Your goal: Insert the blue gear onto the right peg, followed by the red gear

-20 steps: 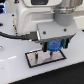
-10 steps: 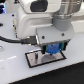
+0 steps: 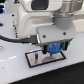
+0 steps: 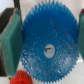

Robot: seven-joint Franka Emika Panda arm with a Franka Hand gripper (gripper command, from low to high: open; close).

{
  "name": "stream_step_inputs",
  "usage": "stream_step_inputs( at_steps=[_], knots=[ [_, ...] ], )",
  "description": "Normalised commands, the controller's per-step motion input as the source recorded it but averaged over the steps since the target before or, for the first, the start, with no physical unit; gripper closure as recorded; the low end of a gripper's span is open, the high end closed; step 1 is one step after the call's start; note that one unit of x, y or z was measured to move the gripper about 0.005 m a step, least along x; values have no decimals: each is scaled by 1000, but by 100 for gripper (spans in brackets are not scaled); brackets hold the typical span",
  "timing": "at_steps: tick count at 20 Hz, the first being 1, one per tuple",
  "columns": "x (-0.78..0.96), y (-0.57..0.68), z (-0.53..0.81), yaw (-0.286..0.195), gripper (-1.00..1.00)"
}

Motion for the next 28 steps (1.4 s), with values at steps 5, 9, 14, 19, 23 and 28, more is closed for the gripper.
stream_step_inputs(
  at_steps=[5,9,14,19,23,28],
  knots=[
    [41,6,-17,0,100],
    [14,-29,-129,0,100],
    [2,19,-111,0,100],
    [178,6,-288,0,100],
    [196,0,-235,0,100],
    [115,81,-70,0,-100]
  ],
)
